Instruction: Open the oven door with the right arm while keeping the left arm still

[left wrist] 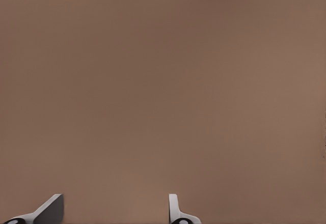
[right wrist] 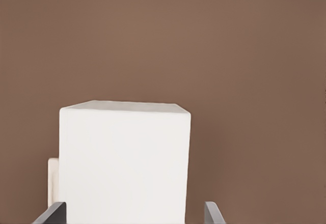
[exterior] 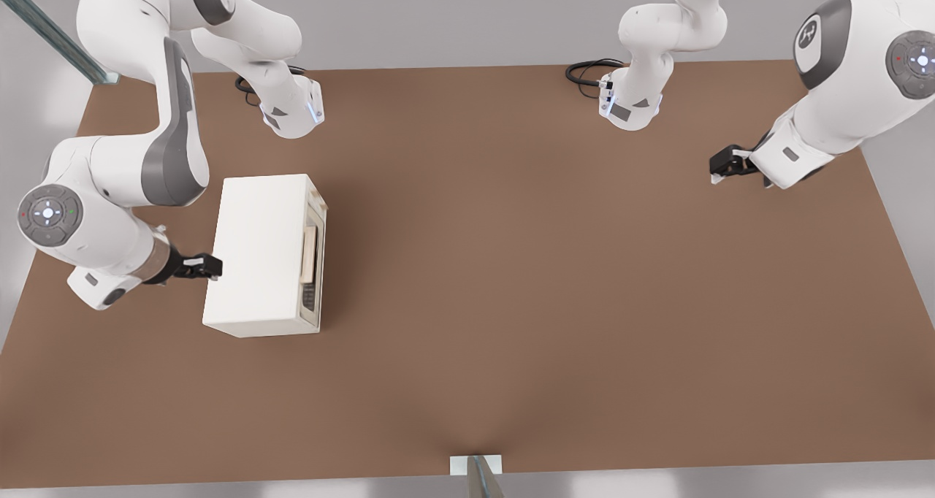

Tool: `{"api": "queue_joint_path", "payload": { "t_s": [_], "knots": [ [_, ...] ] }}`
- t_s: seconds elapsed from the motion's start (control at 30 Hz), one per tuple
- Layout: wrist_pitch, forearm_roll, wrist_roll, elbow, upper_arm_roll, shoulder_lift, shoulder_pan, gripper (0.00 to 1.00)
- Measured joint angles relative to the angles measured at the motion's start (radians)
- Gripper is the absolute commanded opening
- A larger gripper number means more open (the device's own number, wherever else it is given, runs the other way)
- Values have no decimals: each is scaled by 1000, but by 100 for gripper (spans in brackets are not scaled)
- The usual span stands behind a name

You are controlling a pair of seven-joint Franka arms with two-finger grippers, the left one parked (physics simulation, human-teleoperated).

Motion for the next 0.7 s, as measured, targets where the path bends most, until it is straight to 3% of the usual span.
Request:
{"api": "queue_joint_path", "payload": {
  "t_s": [0.1, 0.3, 0.37, 0.53, 0.7],
  "knots": [
    [17, -52, 1, -21, 2, 8, 50, 100],
    [-126, -379, 98, -30, 5, 104, 421, 100],
    [-189, -476, 144, -30, 3, 148, 500, 25],
    [-293, -588, 261, -24, 3, 234, 579, 21],
    [-325, -612, 379, -43, 2, 317, 540, 21]
  ]
}}
